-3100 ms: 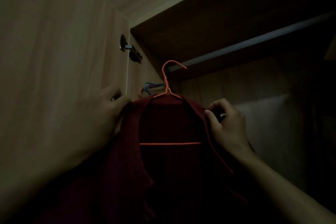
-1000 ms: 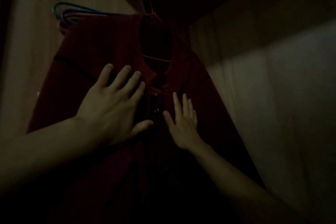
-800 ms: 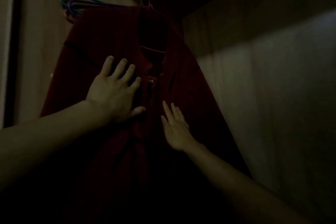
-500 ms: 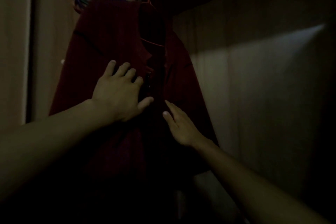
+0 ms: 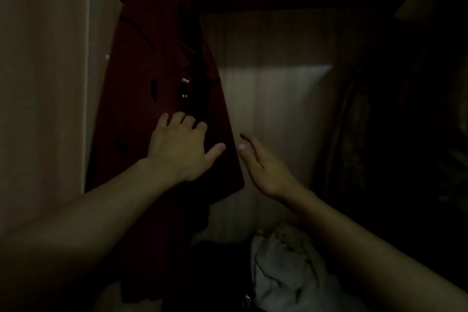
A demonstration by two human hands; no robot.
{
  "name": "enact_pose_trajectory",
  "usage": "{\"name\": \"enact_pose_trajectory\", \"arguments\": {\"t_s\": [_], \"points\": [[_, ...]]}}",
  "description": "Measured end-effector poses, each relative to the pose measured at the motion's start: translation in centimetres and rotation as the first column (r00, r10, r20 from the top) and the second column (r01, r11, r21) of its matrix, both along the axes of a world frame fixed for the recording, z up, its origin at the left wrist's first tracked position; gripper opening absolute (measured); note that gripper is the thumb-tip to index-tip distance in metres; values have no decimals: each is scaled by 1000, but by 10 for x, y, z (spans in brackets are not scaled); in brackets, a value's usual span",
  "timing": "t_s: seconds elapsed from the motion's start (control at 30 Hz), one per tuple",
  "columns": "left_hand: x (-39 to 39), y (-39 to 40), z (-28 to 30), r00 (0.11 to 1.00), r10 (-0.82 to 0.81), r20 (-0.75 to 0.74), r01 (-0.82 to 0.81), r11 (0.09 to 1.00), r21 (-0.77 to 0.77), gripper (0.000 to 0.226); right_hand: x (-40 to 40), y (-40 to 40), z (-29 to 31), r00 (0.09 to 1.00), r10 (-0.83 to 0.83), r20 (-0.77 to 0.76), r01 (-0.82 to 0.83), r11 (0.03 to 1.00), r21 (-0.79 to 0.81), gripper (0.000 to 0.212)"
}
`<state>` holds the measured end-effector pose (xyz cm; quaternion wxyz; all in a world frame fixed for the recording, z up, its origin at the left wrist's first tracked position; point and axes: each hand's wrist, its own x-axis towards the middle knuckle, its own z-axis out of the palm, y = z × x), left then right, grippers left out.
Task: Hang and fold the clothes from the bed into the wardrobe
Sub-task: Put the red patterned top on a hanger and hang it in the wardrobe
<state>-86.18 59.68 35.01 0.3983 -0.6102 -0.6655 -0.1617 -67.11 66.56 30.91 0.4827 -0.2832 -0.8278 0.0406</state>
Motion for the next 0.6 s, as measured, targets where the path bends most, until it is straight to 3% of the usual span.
{"name": "enact_pose_trajectory", "arguments": {"t_s": [0.17,0.27,0.6], "points": [[11,-17,-58,983,-148,109,163,976,-146,82,31,-58,-31,980,-185,72,191,977,-90,52],[19,-36,-69,961,-194,195,226,961,-159,83,55,-93,-34,947,-293,131,301,952,-49,52],[64,-120,-79,950,-273,148,294,945,-142,84,117,-200,-43,864,-426,268,432,901,38,59]]}}
